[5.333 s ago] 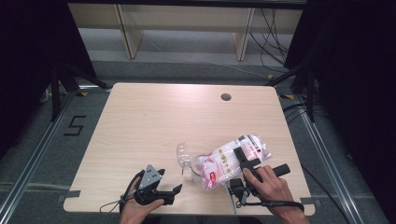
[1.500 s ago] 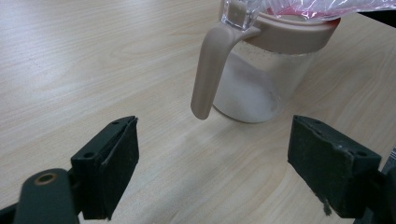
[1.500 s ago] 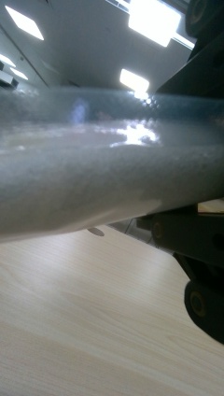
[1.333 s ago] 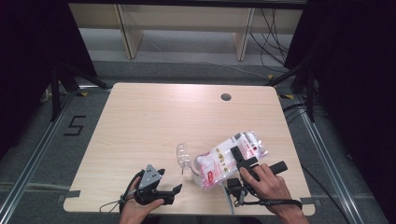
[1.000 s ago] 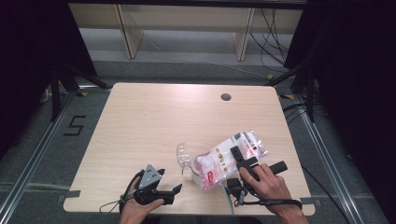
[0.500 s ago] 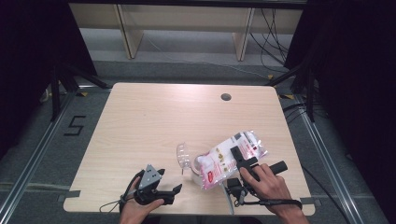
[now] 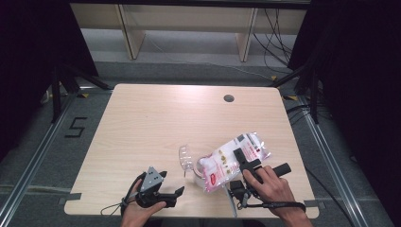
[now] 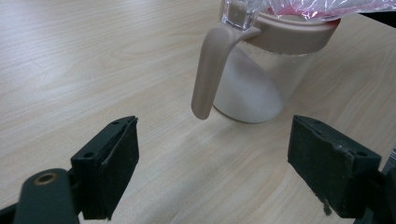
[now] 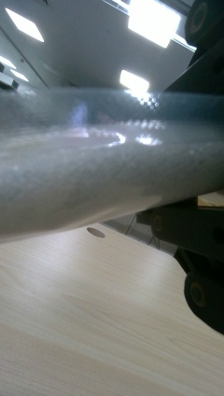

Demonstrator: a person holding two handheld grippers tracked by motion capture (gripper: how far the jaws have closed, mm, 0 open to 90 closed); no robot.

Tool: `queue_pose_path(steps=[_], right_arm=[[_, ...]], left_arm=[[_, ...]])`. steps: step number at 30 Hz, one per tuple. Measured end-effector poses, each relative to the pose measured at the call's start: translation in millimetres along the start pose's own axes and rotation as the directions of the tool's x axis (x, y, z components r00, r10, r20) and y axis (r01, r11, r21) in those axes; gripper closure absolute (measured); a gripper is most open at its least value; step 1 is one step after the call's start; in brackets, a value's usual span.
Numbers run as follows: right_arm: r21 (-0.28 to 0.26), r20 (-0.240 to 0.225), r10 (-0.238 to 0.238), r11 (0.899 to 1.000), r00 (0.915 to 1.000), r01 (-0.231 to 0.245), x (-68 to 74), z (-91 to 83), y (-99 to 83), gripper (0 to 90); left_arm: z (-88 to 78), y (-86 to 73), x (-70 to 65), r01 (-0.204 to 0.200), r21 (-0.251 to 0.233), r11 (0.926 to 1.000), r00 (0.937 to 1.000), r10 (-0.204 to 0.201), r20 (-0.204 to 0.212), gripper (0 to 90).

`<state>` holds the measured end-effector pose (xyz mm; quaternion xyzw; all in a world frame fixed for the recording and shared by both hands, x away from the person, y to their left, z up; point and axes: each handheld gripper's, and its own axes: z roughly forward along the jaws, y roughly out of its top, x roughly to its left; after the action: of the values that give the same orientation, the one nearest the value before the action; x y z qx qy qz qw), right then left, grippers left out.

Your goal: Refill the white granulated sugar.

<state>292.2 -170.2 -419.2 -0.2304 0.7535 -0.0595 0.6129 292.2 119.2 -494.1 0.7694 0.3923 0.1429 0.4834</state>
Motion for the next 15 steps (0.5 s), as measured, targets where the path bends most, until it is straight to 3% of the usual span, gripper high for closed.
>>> queue_pose_path(steps=[15], right_arm=[[0.005, -0.003, 0.010, 1.000, 0.9999, -0.010, 1.1, -0.5, -0.3, 78.2]], left_arm=[[0.0, 0.0, 0.0, 0.001, 0.000, 1.0000, 1.0000, -0.001, 0.001, 16.2]])
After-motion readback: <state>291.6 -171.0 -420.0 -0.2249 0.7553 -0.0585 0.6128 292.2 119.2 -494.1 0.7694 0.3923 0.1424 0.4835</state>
